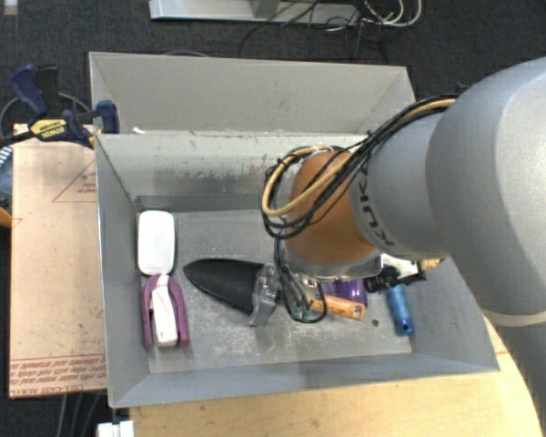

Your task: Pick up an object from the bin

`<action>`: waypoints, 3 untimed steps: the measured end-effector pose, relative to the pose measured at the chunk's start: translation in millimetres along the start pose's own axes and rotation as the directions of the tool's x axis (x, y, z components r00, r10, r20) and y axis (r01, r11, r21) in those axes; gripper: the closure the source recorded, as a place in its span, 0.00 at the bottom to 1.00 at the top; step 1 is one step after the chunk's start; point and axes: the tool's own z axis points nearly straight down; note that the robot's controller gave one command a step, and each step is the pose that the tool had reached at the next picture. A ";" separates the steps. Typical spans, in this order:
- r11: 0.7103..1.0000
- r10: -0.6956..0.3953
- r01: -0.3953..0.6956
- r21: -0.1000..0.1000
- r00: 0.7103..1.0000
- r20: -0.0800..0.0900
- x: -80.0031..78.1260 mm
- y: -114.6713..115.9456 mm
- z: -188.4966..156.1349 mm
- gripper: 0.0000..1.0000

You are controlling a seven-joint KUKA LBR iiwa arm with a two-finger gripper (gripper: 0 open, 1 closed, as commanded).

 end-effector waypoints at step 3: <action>1.000 -0.001 0.001 -0.002 1.000 0.003 -0.5 0.3 -31.7 1.00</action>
Offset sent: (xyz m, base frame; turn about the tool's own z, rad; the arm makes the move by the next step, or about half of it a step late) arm -0.0001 0.0000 0.0352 0.0000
